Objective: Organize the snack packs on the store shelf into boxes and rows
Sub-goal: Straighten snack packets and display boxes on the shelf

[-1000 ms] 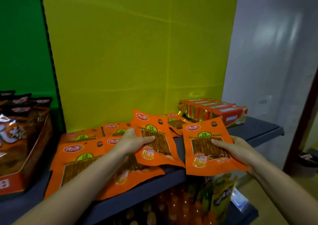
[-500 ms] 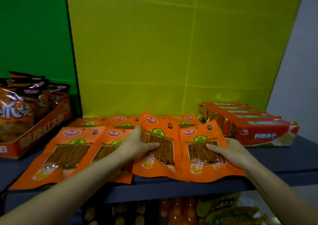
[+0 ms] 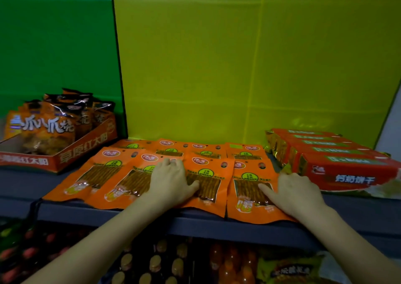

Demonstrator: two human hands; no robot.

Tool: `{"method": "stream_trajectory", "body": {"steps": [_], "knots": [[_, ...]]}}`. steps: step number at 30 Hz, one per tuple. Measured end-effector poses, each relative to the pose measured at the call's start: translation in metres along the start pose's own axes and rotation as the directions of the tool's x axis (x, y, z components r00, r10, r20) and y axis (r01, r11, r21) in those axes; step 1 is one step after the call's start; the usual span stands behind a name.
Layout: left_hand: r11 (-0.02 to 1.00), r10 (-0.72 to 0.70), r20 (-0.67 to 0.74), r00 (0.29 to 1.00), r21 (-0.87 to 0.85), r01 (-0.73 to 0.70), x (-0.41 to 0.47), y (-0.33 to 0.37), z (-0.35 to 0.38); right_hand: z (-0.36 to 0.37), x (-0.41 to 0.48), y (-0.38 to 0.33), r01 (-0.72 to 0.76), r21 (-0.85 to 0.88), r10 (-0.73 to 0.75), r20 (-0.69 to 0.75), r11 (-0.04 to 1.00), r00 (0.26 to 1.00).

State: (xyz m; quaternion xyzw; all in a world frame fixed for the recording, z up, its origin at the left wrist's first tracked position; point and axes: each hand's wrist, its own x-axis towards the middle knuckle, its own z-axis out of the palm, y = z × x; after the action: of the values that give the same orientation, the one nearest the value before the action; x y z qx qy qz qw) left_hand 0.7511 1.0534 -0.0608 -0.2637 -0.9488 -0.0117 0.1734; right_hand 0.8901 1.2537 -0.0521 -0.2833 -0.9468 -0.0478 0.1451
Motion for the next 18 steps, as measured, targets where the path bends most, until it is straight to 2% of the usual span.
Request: {"method": "stream_trajectory", "body": {"steps": [4,8,11,14,18], "knots": [[0.994,0.032,-0.042,0.999,0.109,-0.027,-0.001,0.006,-0.002,-0.009,0.0,-0.002,0.038,-0.15,-0.041,-0.018,0.988,0.999],[0.993,0.083,-0.137,0.987,0.098,-0.07,-0.007,-0.003,-0.009,-0.026,-0.001,-0.017,0.138,-0.165,-0.165,-0.158,0.977,0.974],[0.996,0.083,-0.206,0.975,0.05,-0.075,-0.018,-0.029,-0.017,-0.036,0.001,-0.047,0.344,-0.034,-0.343,-0.218,0.938,0.914],[1.0,0.026,-0.259,0.965,-0.007,-0.029,-0.038,-0.073,-0.025,-0.042,-0.001,-0.101,0.543,0.143,-0.504,-0.24,0.827,0.83],[0.982,-0.156,-0.284,0.946,0.054,0.178,-0.081,-0.153,-0.029,-0.043,-0.018,-0.201,0.735,0.286,-0.682,-0.275,0.615,0.678]]}}
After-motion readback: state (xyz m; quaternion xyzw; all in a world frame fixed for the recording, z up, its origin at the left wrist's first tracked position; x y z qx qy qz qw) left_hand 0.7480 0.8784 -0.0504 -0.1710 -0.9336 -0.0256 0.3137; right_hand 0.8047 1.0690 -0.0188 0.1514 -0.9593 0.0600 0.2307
